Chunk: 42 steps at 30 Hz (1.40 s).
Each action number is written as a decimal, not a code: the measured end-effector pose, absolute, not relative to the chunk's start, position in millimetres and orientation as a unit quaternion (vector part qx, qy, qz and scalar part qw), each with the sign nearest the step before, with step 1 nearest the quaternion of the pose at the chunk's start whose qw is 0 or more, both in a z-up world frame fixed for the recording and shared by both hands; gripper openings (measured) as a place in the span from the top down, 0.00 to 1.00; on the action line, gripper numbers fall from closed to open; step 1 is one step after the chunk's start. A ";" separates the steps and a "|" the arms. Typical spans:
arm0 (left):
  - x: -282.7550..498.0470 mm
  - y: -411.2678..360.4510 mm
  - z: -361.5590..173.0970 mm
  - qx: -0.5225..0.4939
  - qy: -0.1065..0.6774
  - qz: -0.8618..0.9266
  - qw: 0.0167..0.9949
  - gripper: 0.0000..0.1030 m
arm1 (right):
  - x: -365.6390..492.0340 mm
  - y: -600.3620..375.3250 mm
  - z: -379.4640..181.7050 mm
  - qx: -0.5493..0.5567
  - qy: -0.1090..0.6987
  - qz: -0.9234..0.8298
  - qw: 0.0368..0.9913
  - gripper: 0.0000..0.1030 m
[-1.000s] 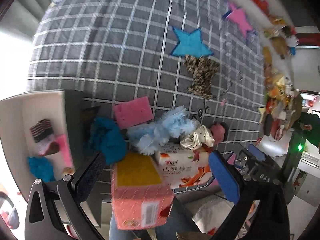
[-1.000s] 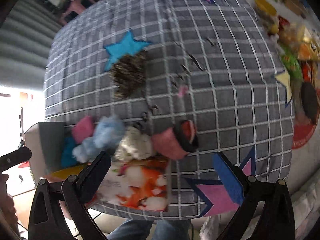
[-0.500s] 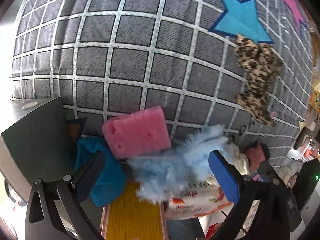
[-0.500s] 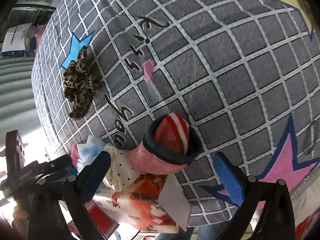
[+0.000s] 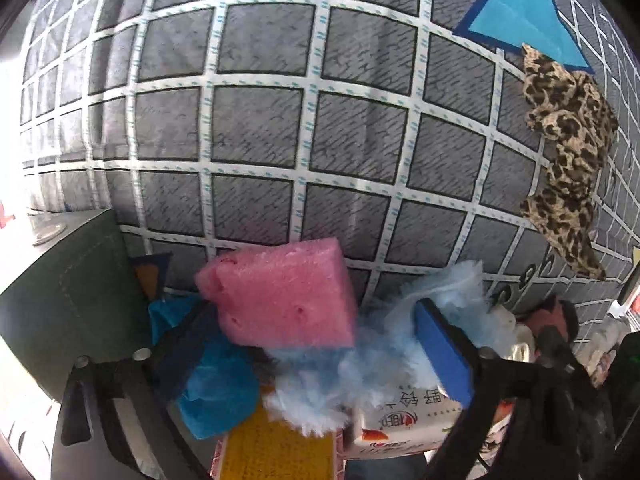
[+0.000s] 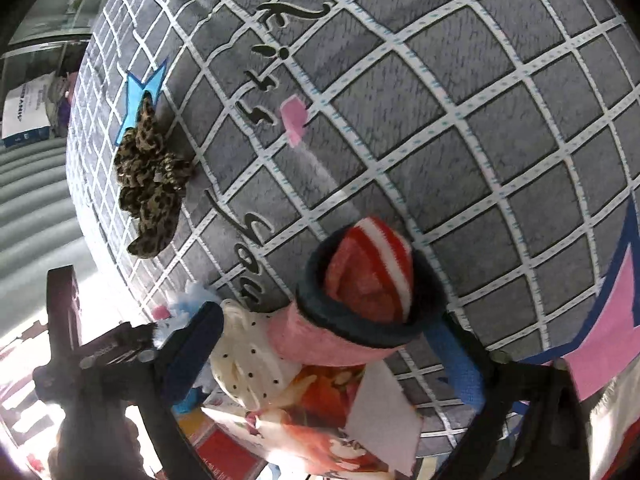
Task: Organize soft objects
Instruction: 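Move both tools back toward the pile on the bedspread, then grasp the pink foam block with left tool while right tool grasps pink sock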
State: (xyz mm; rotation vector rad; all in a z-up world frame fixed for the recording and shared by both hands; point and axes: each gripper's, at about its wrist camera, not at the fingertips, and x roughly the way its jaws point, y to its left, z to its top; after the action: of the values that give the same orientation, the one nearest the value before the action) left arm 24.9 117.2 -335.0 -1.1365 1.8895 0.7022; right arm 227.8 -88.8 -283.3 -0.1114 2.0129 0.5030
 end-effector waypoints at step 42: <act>71.5 164.2 -329.8 -0.418 0.749 0.332 0.392 0.21 | 259.1 -104.3 -243.2 -0.080 0.775 0.273 0.564 0.28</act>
State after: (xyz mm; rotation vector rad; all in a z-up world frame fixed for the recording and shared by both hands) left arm 71.5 164.2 -329.8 -1.0617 1.9013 0.8439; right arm 259.1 -104.3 -243.2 -0.1881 1.8247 0.6435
